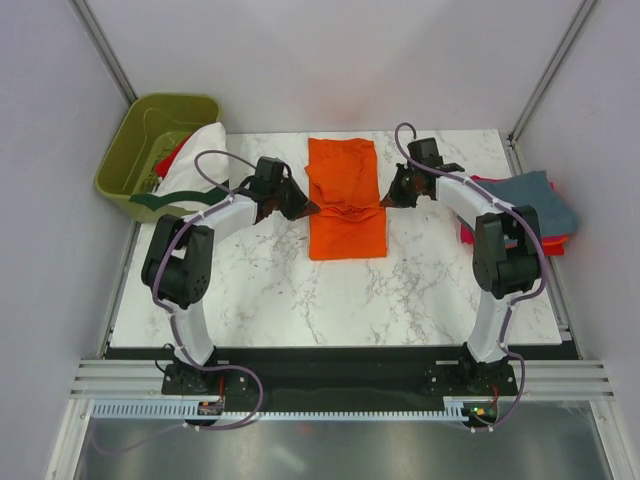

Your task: Fold and stack the t-shirts

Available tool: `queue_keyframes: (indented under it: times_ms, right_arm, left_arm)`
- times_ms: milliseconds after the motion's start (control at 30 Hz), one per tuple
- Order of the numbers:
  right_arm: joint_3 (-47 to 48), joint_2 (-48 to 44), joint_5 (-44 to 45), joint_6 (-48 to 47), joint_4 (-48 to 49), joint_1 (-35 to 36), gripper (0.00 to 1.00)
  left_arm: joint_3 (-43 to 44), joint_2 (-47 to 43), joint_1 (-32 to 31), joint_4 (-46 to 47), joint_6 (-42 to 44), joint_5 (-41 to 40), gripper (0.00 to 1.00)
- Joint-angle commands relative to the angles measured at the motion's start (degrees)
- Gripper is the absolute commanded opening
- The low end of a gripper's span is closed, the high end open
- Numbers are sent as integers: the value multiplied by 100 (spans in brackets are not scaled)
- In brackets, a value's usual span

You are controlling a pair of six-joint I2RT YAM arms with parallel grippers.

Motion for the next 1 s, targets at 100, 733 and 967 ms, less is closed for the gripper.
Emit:
queue_keyframes:
  times_ms: [100,733,967]
  right_arm:
    - [730,483,-136,65,80,-58,0]
    - [-1701,-1194,-74,-163,1310,-58,65]
    - [-2556,-1415,-206,-409,1266,39,54]
  left_arm:
    - [579,394,150,61,136,181,2]
    - [-465,-695,1,-238,1024,-179,65]
    - [-1528,-1135,-289,-98,1138,-425,61]
